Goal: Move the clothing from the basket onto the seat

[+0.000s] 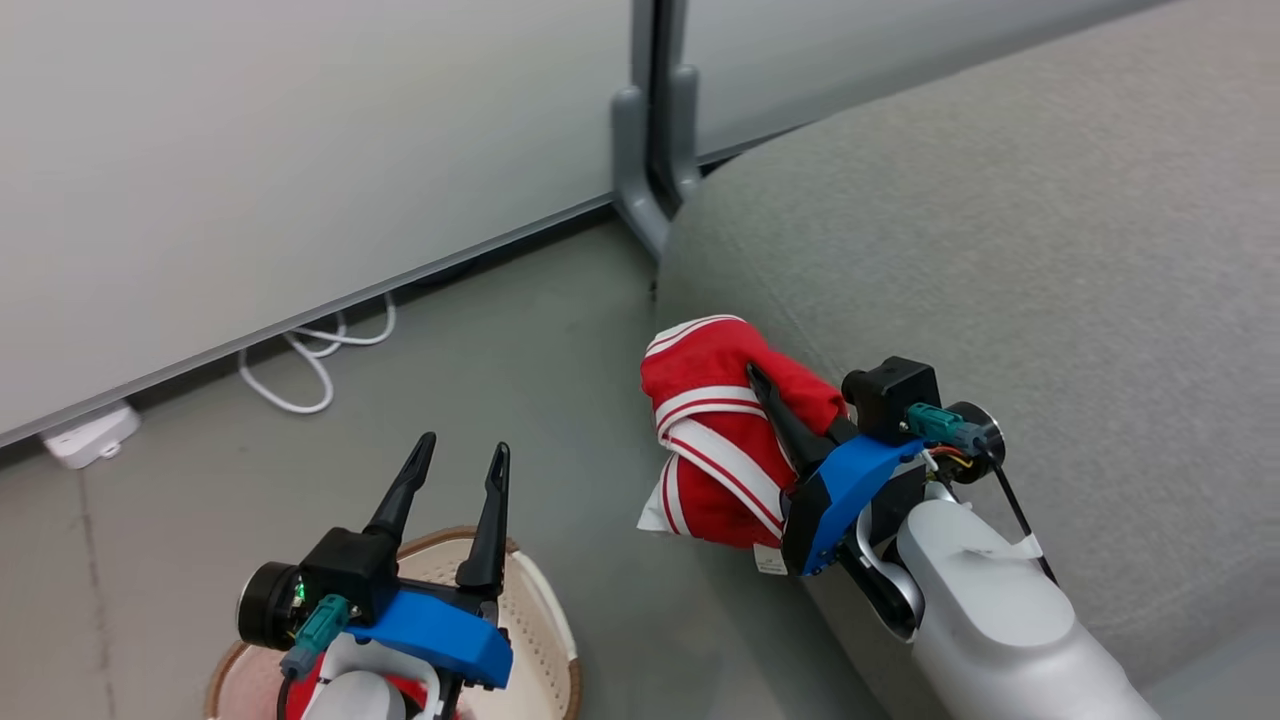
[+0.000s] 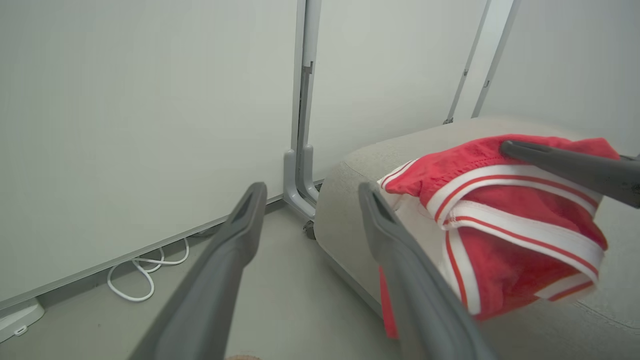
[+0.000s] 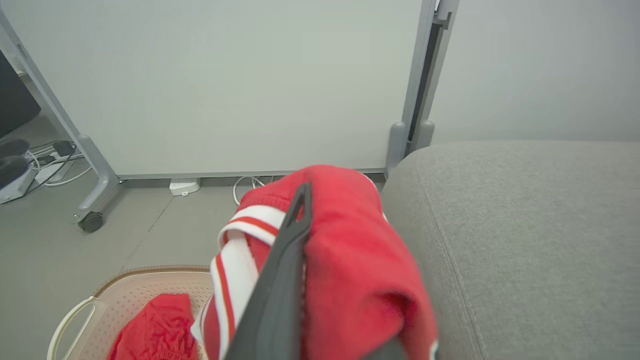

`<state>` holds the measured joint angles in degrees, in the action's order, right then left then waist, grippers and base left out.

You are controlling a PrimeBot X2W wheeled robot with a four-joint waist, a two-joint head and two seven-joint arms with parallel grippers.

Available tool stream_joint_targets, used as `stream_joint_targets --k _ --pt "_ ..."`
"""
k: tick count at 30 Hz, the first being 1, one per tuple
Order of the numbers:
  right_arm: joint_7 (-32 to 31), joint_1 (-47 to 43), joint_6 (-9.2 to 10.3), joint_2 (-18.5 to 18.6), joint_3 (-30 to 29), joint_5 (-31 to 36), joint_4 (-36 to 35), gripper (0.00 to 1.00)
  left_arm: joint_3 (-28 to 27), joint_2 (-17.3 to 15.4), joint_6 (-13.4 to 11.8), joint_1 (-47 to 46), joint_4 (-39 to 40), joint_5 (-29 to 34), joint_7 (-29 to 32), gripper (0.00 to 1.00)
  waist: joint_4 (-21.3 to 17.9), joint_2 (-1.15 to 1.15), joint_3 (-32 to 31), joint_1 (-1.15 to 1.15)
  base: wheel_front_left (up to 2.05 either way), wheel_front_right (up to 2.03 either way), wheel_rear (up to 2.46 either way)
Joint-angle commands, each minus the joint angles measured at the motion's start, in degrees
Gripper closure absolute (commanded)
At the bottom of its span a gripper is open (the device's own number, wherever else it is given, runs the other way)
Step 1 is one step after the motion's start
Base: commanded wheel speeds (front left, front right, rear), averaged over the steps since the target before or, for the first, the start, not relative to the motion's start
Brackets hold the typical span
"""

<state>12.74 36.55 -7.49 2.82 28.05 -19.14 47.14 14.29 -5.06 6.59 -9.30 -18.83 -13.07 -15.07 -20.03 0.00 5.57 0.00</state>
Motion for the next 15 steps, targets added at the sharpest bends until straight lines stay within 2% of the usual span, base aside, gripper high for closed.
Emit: stream_joint_targets --k 1,7,15 --pt "0.4 0.6 -0.01 0.1 -0.3 0.2 -0.1 1.00 -0.1 0.0 0.3 -0.8 -0.2 0.3 -0.2 0.00 -3.0 0.00 0.8 0.00 0.00 0.00 0.00" --pt "0.8 0.3 -0.01 0.1 -0.9 0.2 0.0 1.00 -0.1 0.1 0.6 -1.6 -0.5 1.1 -0.2 0.00 -7.5 0.00 1.3 0.00 0.00 0.00 0.00" --pt "1.1 -0.3 -0.01 0.1 -1.4 0.2 0.1 1.00 -0.2 0.3 0.8 -1.5 -0.7 1.4 -0.2 0.00 -9.6 0.00 1.4 0.00 0.00 0.00 0.00"
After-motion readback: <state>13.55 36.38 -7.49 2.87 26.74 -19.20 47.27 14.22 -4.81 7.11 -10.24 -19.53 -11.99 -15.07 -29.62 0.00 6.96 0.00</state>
